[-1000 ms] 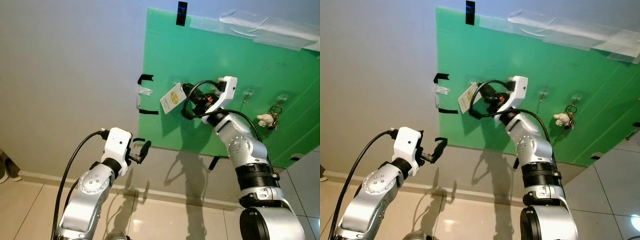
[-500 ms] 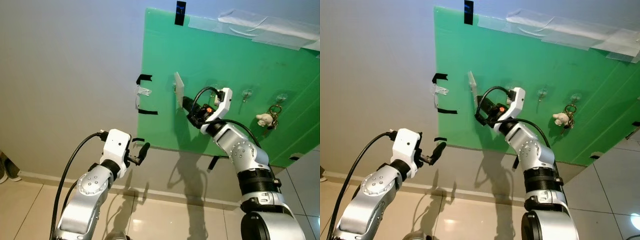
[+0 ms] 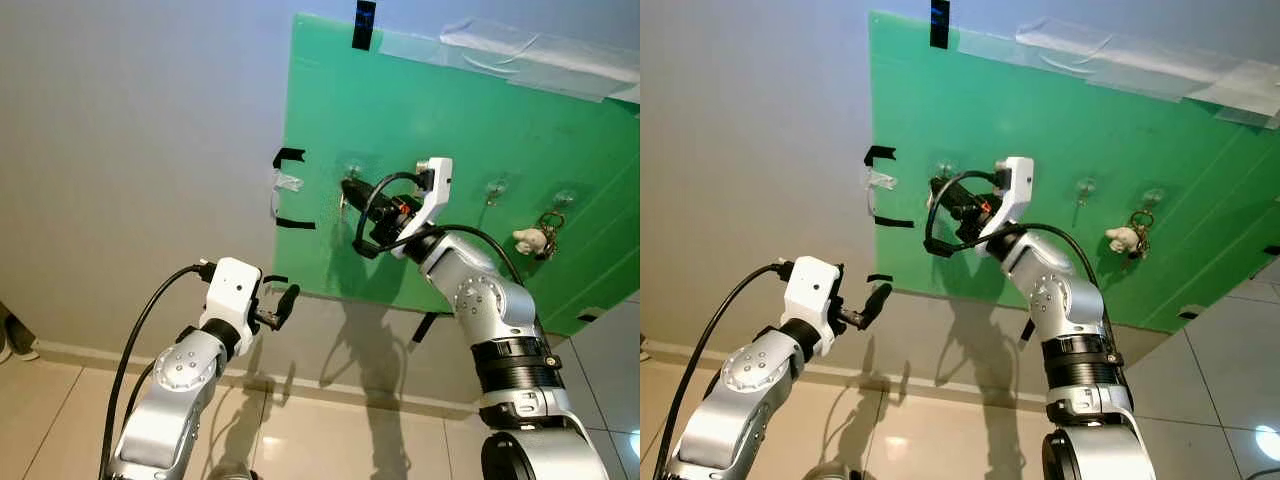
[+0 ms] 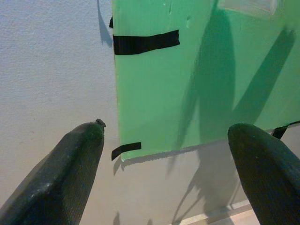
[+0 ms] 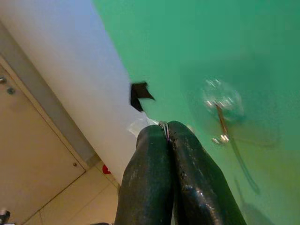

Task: Hang keys on a hook

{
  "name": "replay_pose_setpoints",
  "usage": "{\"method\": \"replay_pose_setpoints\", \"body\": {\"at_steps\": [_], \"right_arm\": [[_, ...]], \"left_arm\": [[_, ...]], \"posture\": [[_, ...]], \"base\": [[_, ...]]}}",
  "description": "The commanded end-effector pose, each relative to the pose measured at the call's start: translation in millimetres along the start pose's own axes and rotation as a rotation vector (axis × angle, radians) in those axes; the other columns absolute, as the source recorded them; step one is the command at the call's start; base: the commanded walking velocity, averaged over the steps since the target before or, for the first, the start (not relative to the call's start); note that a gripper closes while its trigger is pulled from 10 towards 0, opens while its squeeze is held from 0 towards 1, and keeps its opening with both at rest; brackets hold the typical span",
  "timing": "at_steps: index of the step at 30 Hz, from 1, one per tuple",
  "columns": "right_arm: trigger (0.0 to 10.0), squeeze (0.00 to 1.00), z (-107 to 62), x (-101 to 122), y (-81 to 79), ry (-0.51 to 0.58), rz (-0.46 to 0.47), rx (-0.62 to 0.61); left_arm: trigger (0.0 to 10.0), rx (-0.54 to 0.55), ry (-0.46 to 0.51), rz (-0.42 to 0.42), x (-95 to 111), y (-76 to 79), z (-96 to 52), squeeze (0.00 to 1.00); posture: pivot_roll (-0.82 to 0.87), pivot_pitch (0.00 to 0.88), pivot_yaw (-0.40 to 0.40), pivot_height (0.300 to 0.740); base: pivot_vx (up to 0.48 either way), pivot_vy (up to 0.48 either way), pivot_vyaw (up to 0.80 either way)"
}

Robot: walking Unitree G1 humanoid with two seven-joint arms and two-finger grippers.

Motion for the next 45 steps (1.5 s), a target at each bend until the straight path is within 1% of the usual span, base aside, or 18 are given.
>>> {"method": "replay_pose_setpoints", "body": {"at_steps": [1, 3, 4, 10, 16, 20, 26, 31, 40, 45], "right_arm": [[10.0, 0.00, -1.7, 9.1, 0.0, 0.019, -0.021, 0.002], [10.0, 0.00, -2.4, 8.1, 1.4, 0.016, -0.008, -0.004], [10.0, 0.00, -3.9, 6.8, 4.6, 0.017, 0.023, -0.018], [10.0, 0.00, -6.3, 5.8, 5.4, 0.023, 0.075, -0.029], [10.0, 0.00, -12.1, 3.4, 9.3, 0.007, 0.069, -0.054], [10.0, 0.00, -18.3, 0.4, 18.3, -0.007, 0.052, -0.090], [10.0, 0.00, -18.2, 2.2, 21.8, 0.001, 0.057, -0.107], [10.0, 0.00, -16.6, 3.5, 21.8, 0.005, 0.057, -0.106], [10.0, 0.00, -14.7, 4.1, 14.6, 0.004, 0.053, -0.058], [10.0, 0.00, -14.5, 4.4, 8.8, -0.010, 0.039, -0.011]], "left_arm": [[10.0, 0.003, 0.003, 0.002, 1.5, 1.7, -0.7, 0.00], [10.0, 0.004, 0.003, 0.001, 1.5, 1.7, -0.8, 0.00], [10.0, 0.005, 0.003, 0.001, 1.7, 1.9, -1.1, 0.00], [10.0, 0.006, 0.002, 0.001, 1.8, 2.3, -2.6, 0.00], [10.0, 0.005, 0.003, -0.002, 2.6, 2.3, -3.6, 0.00], [10.0, 0.002, 0.002, -0.003, 2.7, 2.7, -4.2, 0.00], [10.0, -0.001, -0.002, 0.000, 2.1, 2.6, -4.9, 0.00], [10.0, 0.000, -0.005, 0.002, 1.6, 2.3, -4.9, 0.00], [10.0, 0.006, -0.004, -0.001, 1.0, 2.1, -4.9, 0.00], [10.0, 0.008, -0.006, -0.003, 0.2, 2.7, -5.8, 0.00]], "posture": [[0.16, 0.000, -0.121, 0.740], [0.16, 0.000, -0.121, 0.740], [0.16, 0.000, -0.122, 0.740], [0.15, 0.000, -0.121, 0.740], [0.15, 0.000, -0.121, 0.740], [0.15, 0.000, -0.119, 0.740], [0.15, 0.000, -0.114, 0.740], [0.15, 0.000, -0.114, 0.740], [0.15, 0.000, -0.122, 0.740], [0.16, 0.000, -0.123, 0.740]], "base": [[0.000, 0.000, 0.00], [0.000, 0.000, 0.00], [0.000, 0.000, 0.00], [0.000, 0.000, 0.00], [0.000, 0.000, 0.00], [0.000, 0.000, 0.00], [0.000, 0.000, 0.00], [0.000, 0.000, 0.00], [0.000, 0.000, 0.00], [0.000, 0.000, 0.00]]}}
Point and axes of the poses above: a point about 5 cm out from each wrist's last joint towards the gripper, its own z axis pointing out of the wrist towards the gripper, its own x axis along the axis of the wrist's last joint, y = z × x, the point moved 3 cm from there along z, pointing out of the wrist towards the gripper, and after that the axes turned 3 degrees about -z, right-handed, at the moved point
